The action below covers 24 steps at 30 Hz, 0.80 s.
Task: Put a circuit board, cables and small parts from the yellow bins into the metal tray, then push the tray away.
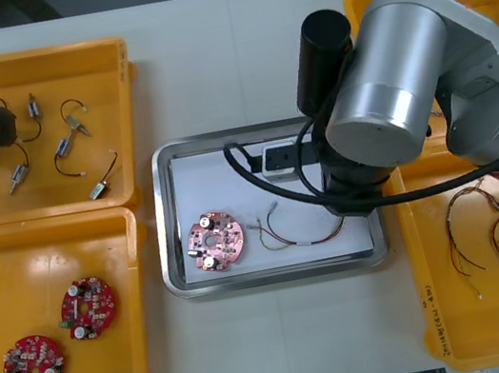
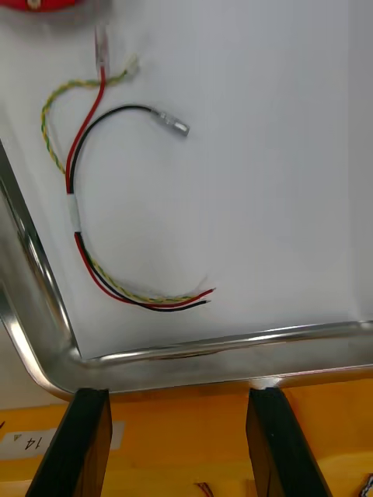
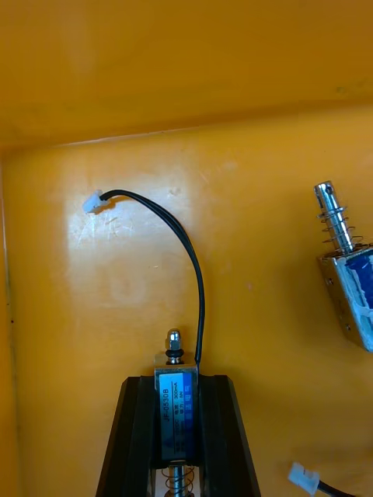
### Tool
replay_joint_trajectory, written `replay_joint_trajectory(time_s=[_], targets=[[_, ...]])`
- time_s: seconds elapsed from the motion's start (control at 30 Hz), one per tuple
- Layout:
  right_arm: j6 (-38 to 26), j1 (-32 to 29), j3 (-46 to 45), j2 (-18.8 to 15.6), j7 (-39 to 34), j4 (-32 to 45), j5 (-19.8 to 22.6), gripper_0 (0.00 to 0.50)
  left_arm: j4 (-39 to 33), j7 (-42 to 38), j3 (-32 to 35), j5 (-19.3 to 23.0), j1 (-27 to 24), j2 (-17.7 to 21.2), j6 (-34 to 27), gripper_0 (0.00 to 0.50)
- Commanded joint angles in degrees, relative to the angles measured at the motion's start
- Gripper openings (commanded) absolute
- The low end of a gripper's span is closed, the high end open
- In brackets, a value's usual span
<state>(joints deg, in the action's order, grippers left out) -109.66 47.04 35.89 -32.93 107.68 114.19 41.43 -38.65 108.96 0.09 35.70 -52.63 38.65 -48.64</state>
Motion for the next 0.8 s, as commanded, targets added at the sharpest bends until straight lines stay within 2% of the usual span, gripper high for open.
replay_joint_trajectory(time_s=[0.03, 0.13, 0.23, 0.4, 0.8], targets=[[-0.3, 0.8, -5.0, 0.9, -2.0, 3.9, 1.9, 0.5, 0.2, 7.5, 1.5, 0.8, -1.8, -0.8, 0.4, 0.0], [-0.3, 1.0, -7.1, 0.1, -2.5, 5.1, 2.7, 0.5, -0.5, 7.8, 1.5, 1.5, -1.8, -0.2, -0.4, 0.0], [-0.3, 1.0, -9.7, -1.1, -2.6, 6.3, 3.2, 0.5, -2.8, 7.4, 2.1, 1.5, -1.8, 0.6, -4.1, 0.0], [-0.3, 1.1, -14.1, -5.0, -3.0, 7.1, 5.4, 0.5, -7.8, 6.8, 4.7, 0.9, -1.8, 2.0, -12.1, 0.0], [-0.3, 1.1, -24.7, -10.1, -3.1, 2.5, 2.5, 0.5, -17.3, 5.1, 7.8, -0.1, -1.7, 5.0, -27.6, 0.001]])
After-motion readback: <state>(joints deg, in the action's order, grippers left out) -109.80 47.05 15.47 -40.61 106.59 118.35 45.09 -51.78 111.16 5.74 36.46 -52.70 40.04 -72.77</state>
